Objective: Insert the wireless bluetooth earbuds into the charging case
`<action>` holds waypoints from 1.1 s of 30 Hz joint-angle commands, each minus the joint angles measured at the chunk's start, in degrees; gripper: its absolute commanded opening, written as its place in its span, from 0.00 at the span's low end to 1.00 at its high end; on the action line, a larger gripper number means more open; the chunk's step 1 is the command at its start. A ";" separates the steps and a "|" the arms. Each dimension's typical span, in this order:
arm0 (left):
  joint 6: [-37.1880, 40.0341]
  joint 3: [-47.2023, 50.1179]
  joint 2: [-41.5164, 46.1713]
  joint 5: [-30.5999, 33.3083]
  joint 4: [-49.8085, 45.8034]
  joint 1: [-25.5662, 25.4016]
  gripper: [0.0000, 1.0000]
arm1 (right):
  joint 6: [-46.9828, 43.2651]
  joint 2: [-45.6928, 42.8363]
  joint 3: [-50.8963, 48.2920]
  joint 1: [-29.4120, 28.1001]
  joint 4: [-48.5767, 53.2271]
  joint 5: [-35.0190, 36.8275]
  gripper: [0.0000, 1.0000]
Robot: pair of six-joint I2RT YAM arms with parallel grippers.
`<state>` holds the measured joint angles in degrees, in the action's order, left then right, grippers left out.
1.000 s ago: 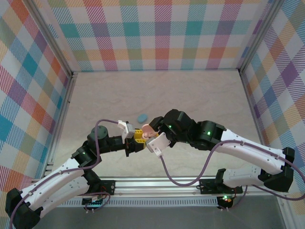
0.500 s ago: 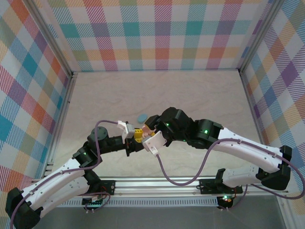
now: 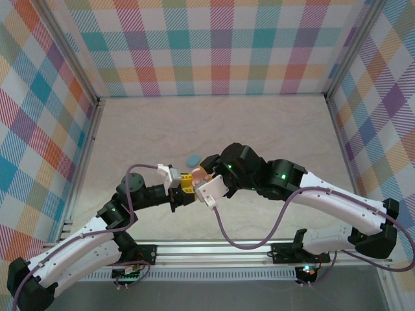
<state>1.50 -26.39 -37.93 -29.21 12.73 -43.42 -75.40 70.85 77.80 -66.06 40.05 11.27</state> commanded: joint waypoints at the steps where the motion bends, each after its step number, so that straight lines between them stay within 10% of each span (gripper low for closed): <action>1: 0.53 0.11 0.93 0.99 2.91 -0.49 0.21 | 3.22 -0.88 1.57 0.65 1.13 -1.85 0.56; 10: 0.50 0.90 1.96 3.58 2.91 -0.46 0.21 | 11.86 -2.11 3.90 2.88 -1.15 -5.05 0.56; 33: 3.10 2.24 4.45 10.97 -2.51 -0.52 0.21 | 93.19 -9.19 -9.21 27.21 7.56 5.28 0.54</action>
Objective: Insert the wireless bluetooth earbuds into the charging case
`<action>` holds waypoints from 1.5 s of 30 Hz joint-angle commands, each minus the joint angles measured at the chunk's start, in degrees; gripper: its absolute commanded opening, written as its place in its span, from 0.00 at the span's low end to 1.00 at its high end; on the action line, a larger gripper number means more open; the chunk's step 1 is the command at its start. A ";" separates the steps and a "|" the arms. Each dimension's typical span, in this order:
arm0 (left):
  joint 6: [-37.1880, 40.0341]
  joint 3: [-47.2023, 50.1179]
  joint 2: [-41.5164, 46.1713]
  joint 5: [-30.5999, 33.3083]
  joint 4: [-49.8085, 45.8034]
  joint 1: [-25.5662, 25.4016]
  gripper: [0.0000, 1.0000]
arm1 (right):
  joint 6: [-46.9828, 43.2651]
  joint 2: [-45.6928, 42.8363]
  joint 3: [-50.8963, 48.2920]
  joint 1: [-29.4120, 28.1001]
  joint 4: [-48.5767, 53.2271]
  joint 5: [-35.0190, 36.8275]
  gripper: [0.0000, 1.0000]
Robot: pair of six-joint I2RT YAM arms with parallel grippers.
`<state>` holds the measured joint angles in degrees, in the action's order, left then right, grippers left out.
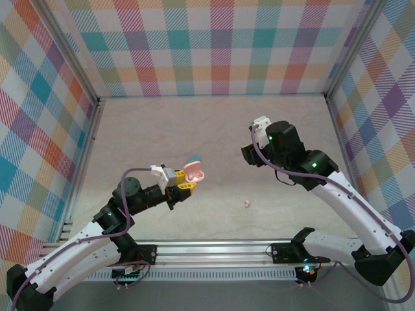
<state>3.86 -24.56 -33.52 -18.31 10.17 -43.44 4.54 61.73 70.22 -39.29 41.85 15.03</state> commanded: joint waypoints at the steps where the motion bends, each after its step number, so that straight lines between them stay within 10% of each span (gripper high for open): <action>1: 0.76 0.47 0.03 -0.13 -0.06 -0.43 0.21 | 17.10 0.86 -1.73 0.63 8.23 1.50 0.51; 14: 0.97 1.05 1.21 -1.97 -1.05 -0.44 0.21 | 33.20 3.44 -27.48 11.41 -3.81 -28.71 0.41; 45: 0.37 1.92 2.40 -1.35 -1.19 -0.45 0.20 | 18.76 20.50 -26.70 5.73 -6.66 -21.49 0.28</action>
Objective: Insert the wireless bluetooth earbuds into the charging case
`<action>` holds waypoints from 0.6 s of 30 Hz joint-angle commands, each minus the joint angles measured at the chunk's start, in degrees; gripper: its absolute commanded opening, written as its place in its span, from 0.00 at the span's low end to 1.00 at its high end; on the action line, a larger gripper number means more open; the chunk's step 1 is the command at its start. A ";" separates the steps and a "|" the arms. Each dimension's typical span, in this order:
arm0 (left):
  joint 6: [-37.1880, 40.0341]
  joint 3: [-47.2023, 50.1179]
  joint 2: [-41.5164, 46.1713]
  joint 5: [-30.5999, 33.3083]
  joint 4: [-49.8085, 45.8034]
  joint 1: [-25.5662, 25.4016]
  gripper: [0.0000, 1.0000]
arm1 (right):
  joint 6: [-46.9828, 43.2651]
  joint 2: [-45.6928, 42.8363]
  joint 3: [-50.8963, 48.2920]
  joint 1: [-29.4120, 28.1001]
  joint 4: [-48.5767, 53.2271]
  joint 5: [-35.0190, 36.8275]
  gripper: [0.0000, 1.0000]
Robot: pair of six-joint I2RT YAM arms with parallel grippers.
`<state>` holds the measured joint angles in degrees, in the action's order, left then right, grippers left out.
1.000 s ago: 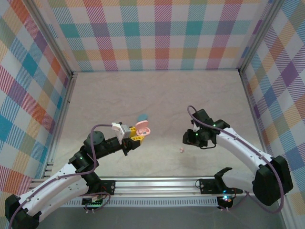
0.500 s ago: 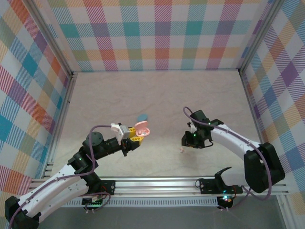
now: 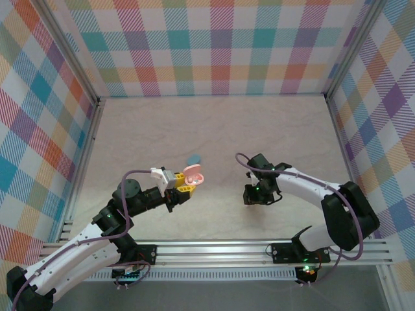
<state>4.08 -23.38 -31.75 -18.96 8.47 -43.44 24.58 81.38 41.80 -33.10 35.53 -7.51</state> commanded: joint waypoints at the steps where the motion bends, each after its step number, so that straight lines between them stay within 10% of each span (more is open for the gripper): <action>1: 0.14 0.78 0.63 -0.73 0.41 -0.46 0.20 | -1.47 1.17 1.92 -0.56 -0.37 1.15 0.28; 18: 0.14 0.95 1.07 -0.55 -0.07 -0.46 0.20 | -1.64 5.22 3.48 -2.66 -0.37 0.92 0.28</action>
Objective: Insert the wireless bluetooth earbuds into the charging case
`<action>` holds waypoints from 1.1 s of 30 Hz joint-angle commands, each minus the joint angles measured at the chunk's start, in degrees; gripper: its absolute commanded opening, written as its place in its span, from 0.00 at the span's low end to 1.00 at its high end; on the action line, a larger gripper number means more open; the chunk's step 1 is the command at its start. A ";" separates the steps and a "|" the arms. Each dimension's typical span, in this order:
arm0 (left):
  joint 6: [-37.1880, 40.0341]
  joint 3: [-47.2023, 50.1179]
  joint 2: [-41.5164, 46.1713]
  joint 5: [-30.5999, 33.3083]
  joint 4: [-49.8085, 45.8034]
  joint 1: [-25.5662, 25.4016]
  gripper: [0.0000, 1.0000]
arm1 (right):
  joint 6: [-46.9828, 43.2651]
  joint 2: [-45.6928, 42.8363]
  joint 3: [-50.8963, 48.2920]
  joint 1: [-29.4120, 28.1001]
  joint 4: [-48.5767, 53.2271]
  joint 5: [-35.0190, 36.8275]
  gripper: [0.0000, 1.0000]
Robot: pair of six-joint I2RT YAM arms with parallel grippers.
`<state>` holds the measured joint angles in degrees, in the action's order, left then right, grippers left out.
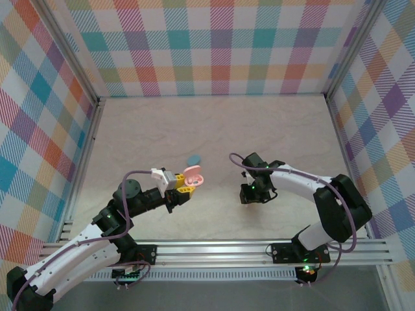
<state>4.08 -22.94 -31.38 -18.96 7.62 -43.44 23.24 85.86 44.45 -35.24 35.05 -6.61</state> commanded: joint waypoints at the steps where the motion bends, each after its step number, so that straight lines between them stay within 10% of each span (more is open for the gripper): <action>1: 0.15 0.48 0.79 -0.51 0.66 -0.50 0.20 | -0.31 0.90 0.71 -0.60 0.11 0.11 0.28; 33: -0.03 -0.22 -1.46 -1.12 2.91 -0.46 0.19 | -4.35 -17.13 20.25 -2.02 19.29 9.24 0.18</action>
<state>4.08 -22.94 -32.62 -19.00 7.66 -43.44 21.15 70.35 59.88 -36.32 47.83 0.60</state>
